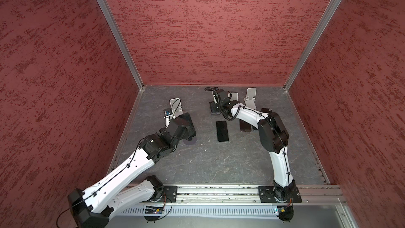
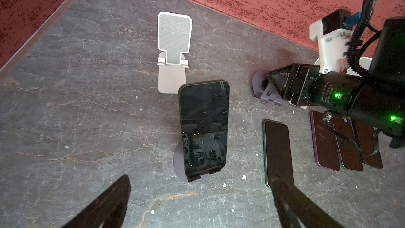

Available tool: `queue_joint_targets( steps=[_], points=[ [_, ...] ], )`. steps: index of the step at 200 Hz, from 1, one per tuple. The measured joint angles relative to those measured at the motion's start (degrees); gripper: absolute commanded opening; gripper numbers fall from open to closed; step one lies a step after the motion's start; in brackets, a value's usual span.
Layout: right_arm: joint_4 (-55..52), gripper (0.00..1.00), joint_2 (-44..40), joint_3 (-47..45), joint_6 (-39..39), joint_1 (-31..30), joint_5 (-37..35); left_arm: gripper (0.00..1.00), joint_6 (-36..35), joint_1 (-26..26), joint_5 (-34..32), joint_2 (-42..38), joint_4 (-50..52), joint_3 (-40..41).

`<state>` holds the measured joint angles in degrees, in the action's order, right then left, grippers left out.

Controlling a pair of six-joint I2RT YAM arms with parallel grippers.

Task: Remove the phone from the phone stand
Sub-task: Place the phone stand at the top-center of the table.

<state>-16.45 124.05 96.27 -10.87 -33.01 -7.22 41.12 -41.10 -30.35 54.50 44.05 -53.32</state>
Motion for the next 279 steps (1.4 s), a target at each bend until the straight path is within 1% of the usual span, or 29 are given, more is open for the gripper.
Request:
queue_joint_targets(
  steps=[96, 210, 247, 279],
  points=[
    [0.17, 0.60, 3.23, 2.60, 0.87, 2.56, 4.72, 1.00, -0.48, 0.98, 0.76, 4.20, -0.66, -2.36],
    [0.20, 0.76, 4.33, 2.67, 0.81, 2.56, 6.01, 0.99, -1.11, 1.64, 2.03, 5.86, -0.92, -2.43],
    [0.20, 0.80, 4.33, 2.67, 0.85, 2.58, 5.99, 0.99, -1.51, 1.79, 2.67, 6.99, -0.83, -3.52],
    [-0.20, 0.86, 3.98, 2.67, 0.90, 2.58, 5.38, 0.99, -1.57, 1.95, 2.91, 7.43, -0.79, -4.76]
  ],
)
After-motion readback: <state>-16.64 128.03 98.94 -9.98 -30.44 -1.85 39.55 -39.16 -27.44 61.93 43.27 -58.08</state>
